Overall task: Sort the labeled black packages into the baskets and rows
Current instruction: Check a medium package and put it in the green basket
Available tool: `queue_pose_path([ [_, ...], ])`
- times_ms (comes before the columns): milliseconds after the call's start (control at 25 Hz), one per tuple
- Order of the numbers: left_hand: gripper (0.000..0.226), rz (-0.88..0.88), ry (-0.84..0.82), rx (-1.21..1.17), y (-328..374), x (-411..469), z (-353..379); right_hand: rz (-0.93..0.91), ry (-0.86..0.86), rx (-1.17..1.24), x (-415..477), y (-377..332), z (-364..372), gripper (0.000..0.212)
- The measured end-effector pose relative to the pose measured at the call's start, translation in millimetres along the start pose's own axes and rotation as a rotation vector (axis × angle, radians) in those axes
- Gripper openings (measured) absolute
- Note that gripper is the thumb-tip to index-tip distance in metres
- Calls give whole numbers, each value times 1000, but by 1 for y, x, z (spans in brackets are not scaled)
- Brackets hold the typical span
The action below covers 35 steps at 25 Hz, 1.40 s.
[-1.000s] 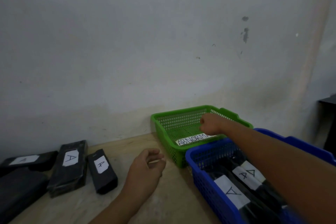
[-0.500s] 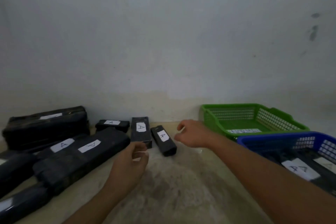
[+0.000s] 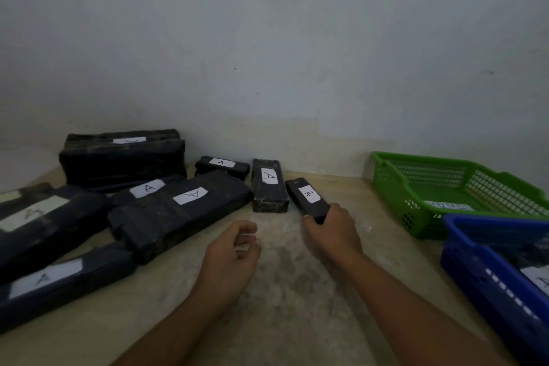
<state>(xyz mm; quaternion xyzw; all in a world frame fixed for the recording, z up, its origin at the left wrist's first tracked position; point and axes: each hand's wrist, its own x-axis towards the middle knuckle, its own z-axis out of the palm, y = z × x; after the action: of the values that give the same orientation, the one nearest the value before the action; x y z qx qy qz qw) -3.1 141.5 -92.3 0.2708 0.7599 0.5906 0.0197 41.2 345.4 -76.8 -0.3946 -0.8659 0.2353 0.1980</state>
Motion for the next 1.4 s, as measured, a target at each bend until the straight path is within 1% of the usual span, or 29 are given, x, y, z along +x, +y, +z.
queue_pose_path([
  [40, 17, -3, 1, -13, 1, -1, -1, -13, 20, 81, -4, 1, -5, 51],
  [120, 19, -23, -11, -40, 4, -2, -3, -89, 50, 284, -16, 6, -18, 37],
  [160, 23, -41, -28, -57, 9, -4, -5, -122, 21, 404, -26, 9, -27, 34],
  [240, 36, -85, -64, -157, 22, -10, -10, -169, -140, 629, -47, 17, -44, 41],
  [320, 52, -139, -74, -360, 33, -15, -16, -215, -322, 763, -68, 25, -58, 48],
  [360, 56, -163, -75, -446, 37, -18, -20, -231, -402, 816, -78, 28, -61, 50],
  [400, 54, -181, -74, -493, 38, -20, -24, -224, -471, 863, -86, 31, -63, 53],
  [480, 40, -175, -74, -482, 31, -23, -29, -197, -564, 934, -97, 32, -62, 56],
  [560, 29, -153, -88, -363, 18, -26, -30, -161, -600, 954, -101, 28, -60, 50],
  [640, 23, -141, -82, -260, 9, -26, -31, -87, -566, 908, -97, 20, -56, 40],
  [680, 21, -141, -72, -248, 7, -24, -33, -43, -538, 902, -94, 16, -54, 36],
  [760, 18, -115, -65, -224, 5, -16, -36, 16, -501, 952, -92, 10, -47, 29],
  [840, 16, -84, -79, -218, 5, -13, -36, 3, -498, 983, -97, 7, -39, 26],
  [920, 15, -82, -123, -294, 7, -14, -34, -20, -472, 933, -103, 8, -37, 22],
  [1040, 25, -96, -210, -422, 10, -17, -30, -82, -371, 868, -102, 15, -41, 20],
  [1120, 26, -111, -247, -470, 9, -17, -29, -89, -333, 860, -100, 18, -45, 20],
  [1240, 21, -94, -223, -372, 6, -16, -29, -89, -385, 882, -101, 19, -45, 20],
  [1320, 18, -85, -200, -359, 6, -15, -29, -88, -432, 908, -102, 19, -43, 20],
  [1400, 17, -73, -200, -354, 7, -15, -30, -83, -429, 909, -99, 19, -41, 24],
])
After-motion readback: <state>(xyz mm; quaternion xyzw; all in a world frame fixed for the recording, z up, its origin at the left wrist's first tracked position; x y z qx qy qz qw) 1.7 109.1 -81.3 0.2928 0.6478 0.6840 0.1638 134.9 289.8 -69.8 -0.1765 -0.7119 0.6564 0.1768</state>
